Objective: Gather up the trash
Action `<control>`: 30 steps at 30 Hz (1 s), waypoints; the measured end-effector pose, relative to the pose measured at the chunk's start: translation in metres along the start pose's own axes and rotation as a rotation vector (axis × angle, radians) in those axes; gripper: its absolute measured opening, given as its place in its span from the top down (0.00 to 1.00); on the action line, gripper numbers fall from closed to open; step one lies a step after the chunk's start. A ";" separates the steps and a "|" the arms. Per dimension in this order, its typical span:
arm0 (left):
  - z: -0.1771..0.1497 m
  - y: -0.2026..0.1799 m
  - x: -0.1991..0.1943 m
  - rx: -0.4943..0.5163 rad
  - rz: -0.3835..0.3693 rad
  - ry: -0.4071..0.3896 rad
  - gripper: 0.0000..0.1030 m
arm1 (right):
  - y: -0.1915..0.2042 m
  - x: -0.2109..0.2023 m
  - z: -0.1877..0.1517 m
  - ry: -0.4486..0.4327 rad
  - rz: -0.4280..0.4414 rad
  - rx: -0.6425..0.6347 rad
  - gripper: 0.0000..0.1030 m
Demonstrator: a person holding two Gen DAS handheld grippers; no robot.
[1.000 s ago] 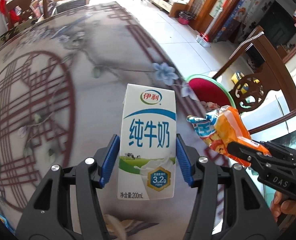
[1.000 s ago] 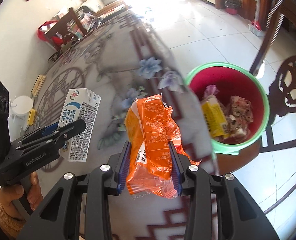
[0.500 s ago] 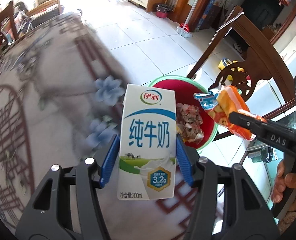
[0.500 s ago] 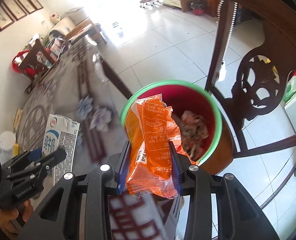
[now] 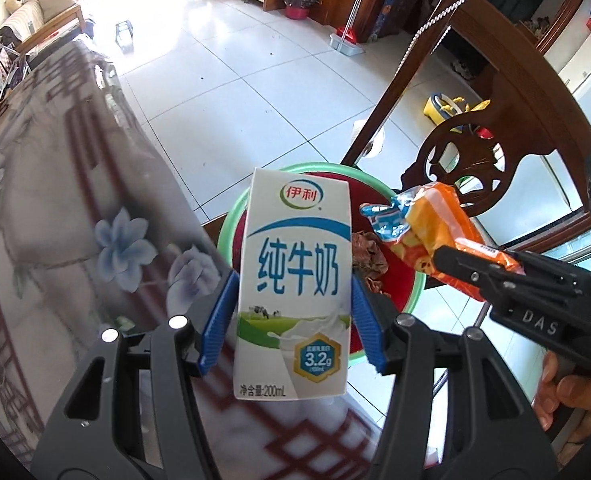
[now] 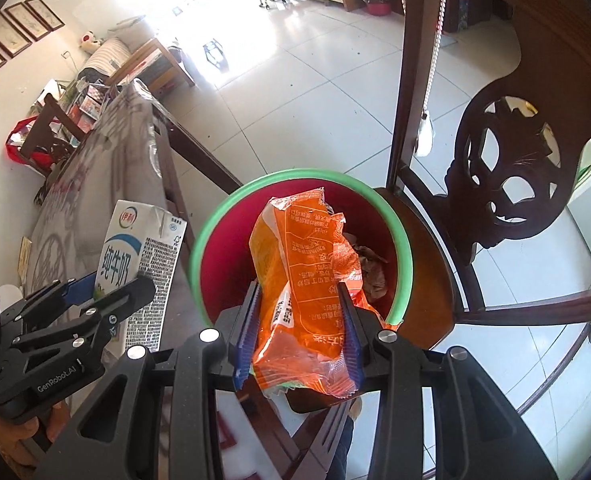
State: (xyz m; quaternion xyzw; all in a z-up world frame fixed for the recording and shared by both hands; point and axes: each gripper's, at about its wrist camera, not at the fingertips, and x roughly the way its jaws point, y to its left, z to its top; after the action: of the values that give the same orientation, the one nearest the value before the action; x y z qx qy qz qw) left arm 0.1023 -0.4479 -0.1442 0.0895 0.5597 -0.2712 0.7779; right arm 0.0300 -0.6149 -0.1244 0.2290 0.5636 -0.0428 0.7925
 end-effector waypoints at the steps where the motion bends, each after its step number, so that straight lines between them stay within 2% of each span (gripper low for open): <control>1: 0.002 -0.001 0.004 0.003 0.001 0.008 0.48 | -0.001 0.002 0.002 0.003 0.003 0.003 0.63; 3: 0.007 -0.003 0.011 0.005 0.006 0.019 0.45 | -0.003 0.006 0.006 0.006 0.003 0.013 0.54; 4: 0.008 -0.004 0.013 0.004 0.008 0.020 0.40 | -0.003 0.006 0.007 0.000 0.001 0.020 0.45; 5: 0.010 -0.004 0.014 0.002 0.011 0.017 0.35 | -0.004 0.006 0.008 -0.005 0.003 0.024 0.41; 10: 0.010 -0.004 0.015 -0.001 0.013 0.021 0.33 | -0.003 0.005 0.006 0.001 -0.005 0.022 0.41; 13: 0.007 -0.001 0.011 -0.011 0.011 0.023 0.29 | -0.002 0.002 -0.002 0.003 -0.007 0.032 0.41; 20: -0.010 0.005 -0.025 -0.014 -0.007 -0.034 0.26 | 0.011 -0.028 -0.029 -0.043 -0.037 0.036 0.40; 22: -0.019 0.013 -0.049 -0.020 0.008 -0.092 0.26 | 0.023 -0.041 -0.035 -0.085 -0.036 0.018 0.40; 24: -0.027 0.020 -0.073 -0.027 0.026 -0.162 0.21 | 0.042 -0.060 -0.042 -0.149 -0.042 -0.019 0.27; 25: -0.033 0.027 -0.092 -0.036 0.036 -0.223 0.19 | 0.054 -0.070 -0.046 -0.190 -0.049 -0.042 0.18; 26: -0.038 0.035 -0.109 -0.048 0.040 -0.280 0.16 | 0.066 -0.080 -0.050 -0.229 -0.056 -0.061 0.13; 27: -0.043 0.041 -0.121 -0.059 0.039 -0.316 0.11 | 0.074 -0.087 -0.053 -0.258 -0.058 -0.076 0.11; 30: -0.061 0.068 -0.165 -0.127 0.016 -0.449 0.05 | 0.108 -0.112 -0.065 -0.365 -0.064 -0.128 0.07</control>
State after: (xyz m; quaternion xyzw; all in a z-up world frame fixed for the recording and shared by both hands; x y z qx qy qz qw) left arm 0.0507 -0.3110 -0.0254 -0.0176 0.3879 -0.2424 0.8891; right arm -0.0320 -0.5134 -0.0054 0.1486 0.4193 -0.0729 0.8926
